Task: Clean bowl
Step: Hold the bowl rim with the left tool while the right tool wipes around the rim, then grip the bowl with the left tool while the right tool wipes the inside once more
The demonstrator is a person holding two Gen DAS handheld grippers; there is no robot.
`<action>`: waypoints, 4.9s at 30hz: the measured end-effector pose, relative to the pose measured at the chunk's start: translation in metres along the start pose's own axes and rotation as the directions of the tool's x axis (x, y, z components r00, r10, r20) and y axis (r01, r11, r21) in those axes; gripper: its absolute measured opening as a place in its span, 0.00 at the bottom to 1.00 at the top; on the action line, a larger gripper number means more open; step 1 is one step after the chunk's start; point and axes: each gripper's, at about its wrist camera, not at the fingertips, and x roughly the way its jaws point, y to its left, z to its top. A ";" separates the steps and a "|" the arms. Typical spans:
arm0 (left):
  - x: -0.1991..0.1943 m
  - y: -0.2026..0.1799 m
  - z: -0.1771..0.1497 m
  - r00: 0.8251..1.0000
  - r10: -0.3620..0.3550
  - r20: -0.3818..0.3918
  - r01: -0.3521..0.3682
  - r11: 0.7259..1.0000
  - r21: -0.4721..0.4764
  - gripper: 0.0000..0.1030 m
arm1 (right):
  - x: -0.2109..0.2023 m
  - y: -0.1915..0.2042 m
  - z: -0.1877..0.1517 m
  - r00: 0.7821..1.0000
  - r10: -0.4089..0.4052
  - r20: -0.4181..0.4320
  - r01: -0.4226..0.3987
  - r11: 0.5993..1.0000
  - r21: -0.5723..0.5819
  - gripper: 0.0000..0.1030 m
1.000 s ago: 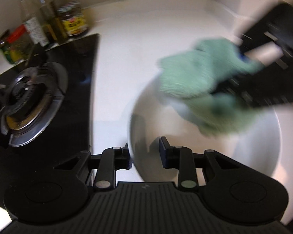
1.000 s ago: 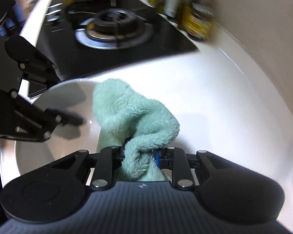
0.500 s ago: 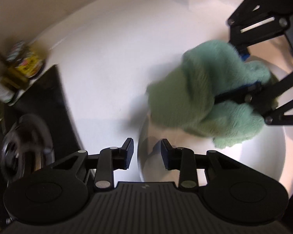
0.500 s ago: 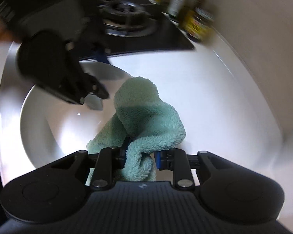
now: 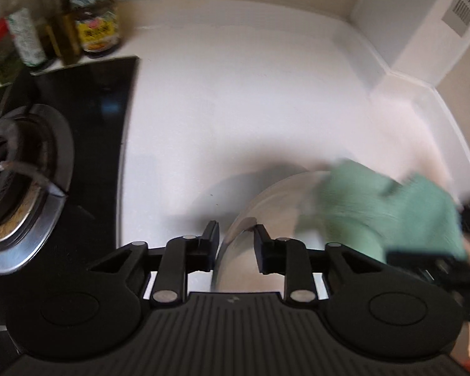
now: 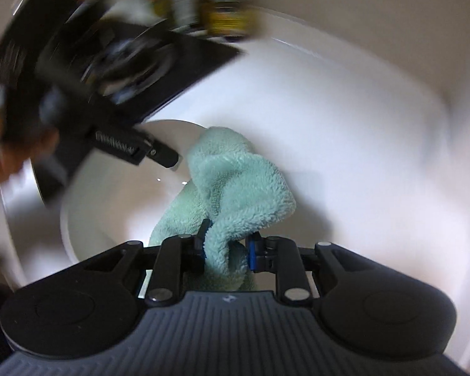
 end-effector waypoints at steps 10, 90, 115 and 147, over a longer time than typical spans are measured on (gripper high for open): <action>-0.001 -0.022 -0.016 0.985 0.167 -0.042 -0.158 0.973 0.170 0.30 | -0.007 0.016 -0.021 1.000 0.009 0.009 -0.009 1.000 -0.024 0.22; 0.031 -0.064 0.034 0.965 0.010 -0.264 0.090 0.928 0.362 0.26 | -0.013 0.007 0.032 0.967 0.065 -0.245 -0.176 0.867 -0.467 0.20; 0.016 -0.050 -0.021 0.986 0.120 -0.114 -0.113 0.991 0.069 0.35 | -0.025 0.015 -0.059 0.997 -0.040 0.062 0.012 0.918 0.396 0.23; 0.036 -0.054 0.038 0.957 -0.006 -0.289 0.054 0.986 0.159 0.15 | 0.032 0.066 0.028 0.998 -0.033 -0.049 0.005 0.869 -0.495 0.07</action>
